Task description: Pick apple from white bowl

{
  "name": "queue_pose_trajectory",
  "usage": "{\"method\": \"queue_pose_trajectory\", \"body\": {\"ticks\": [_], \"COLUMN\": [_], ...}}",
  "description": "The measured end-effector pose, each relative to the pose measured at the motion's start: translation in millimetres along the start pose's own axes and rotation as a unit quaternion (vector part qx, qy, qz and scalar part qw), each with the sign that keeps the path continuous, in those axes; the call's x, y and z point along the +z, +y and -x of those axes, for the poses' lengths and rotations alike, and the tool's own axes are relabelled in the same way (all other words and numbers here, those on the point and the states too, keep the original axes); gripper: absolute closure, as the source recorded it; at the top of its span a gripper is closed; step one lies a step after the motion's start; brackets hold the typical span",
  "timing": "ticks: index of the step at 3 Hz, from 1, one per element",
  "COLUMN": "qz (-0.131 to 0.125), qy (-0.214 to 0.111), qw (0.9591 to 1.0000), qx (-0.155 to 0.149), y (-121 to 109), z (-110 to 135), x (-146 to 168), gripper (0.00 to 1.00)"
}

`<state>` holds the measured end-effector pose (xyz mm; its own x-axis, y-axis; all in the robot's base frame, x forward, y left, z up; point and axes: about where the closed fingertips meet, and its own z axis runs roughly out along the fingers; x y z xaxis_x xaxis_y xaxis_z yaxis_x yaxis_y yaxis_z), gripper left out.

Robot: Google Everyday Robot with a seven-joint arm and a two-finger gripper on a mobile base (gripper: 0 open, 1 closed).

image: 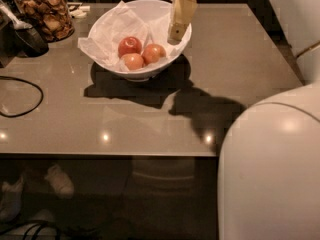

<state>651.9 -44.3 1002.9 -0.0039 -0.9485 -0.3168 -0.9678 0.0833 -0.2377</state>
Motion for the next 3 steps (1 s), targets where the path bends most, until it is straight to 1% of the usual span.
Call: {"method": "queue_pose_trajectory", "body": {"ticks": [1,3], "qz": [0.004,0.013], "qy": [-0.002,0.002], "qw": [1.0000,0.9996], "qx": [0.004,0.024], "y": [-10.1,-30.0], "z": [2.9,-1.4], "x": [12.1,41.2], "gripper": [0.19,0.22]}}
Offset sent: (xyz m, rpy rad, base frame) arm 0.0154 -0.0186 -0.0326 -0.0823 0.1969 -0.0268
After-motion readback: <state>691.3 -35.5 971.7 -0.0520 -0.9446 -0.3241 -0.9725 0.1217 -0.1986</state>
